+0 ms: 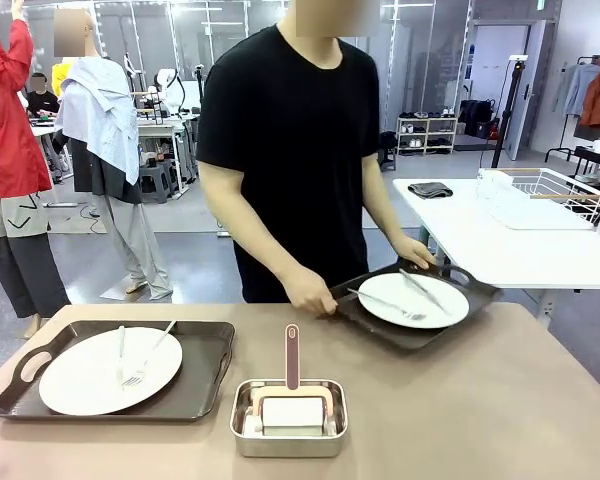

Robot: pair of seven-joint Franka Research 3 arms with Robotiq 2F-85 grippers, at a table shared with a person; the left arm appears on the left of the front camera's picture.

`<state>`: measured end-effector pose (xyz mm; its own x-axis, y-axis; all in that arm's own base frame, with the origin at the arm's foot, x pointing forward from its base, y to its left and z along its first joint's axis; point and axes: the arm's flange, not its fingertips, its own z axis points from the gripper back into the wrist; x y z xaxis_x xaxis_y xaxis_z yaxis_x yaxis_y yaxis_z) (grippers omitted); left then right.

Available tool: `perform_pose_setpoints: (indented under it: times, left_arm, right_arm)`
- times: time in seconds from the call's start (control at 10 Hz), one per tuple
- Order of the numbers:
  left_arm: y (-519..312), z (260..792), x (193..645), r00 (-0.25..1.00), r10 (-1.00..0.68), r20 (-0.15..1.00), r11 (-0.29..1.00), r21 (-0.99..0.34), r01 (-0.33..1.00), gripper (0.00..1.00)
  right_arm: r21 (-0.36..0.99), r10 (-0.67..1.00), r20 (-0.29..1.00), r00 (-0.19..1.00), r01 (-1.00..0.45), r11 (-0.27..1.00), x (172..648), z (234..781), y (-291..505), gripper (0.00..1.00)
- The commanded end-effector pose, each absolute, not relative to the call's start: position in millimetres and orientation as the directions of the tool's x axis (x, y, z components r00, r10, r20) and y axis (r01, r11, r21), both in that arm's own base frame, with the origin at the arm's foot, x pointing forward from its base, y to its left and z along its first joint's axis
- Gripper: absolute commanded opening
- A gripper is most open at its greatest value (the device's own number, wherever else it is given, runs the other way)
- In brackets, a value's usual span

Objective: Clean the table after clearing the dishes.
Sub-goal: When the left (or right) Handle tray is removed, use the left hand (or right hand) to clean the left (or right) side of the table with the Lint Roller.

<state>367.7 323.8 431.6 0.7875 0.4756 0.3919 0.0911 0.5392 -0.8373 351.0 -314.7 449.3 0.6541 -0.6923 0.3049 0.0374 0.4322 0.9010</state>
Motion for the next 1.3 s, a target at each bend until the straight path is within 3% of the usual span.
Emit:
perform_pose_setpoints:
  times: [0.0,0.3,0.5,0.9,1.2]
  left_arm:
    - [327.6,434.0,365.9,0.788,0.474,0.392,0.532,-0.841,0.098,1.0]
    - [327.6,434.0,365.9,0.788,0.474,0.392,0.532,-0.841,0.098,1.0]
    - [327.6,434.0,365.9,0.788,0.474,0.392,0.532,-0.841,0.098,1.0]
    - [327.6,434.0,365.9,0.788,0.474,0.392,0.532,-0.841,0.098,1.0]
    - [327.6,434.0,365.9,0.788,0.474,0.392,0.532,-0.841,0.098,1.0]
  right_arm:
    - [0.846,-0.577,0.427,0.696,-0.083,0.526,375.8,487.6,-289.7,1.0]
    - [0.707,-0.211,0.546,0.811,-0.312,0.635,462.9,540.3,-168.8,1.0]
    - [0.61,0.035,0.579,0.815,-0.461,0.644,491.0,550.6,-64.9,1.0]
    - [0.388,0.48,0.546,0.687,-0.715,0.582,489.0,542.3,118.7,1.0]
    - [0.271,0.628,0.495,0.6,-0.794,0.545,479.2,517.5,183.2,1.0]
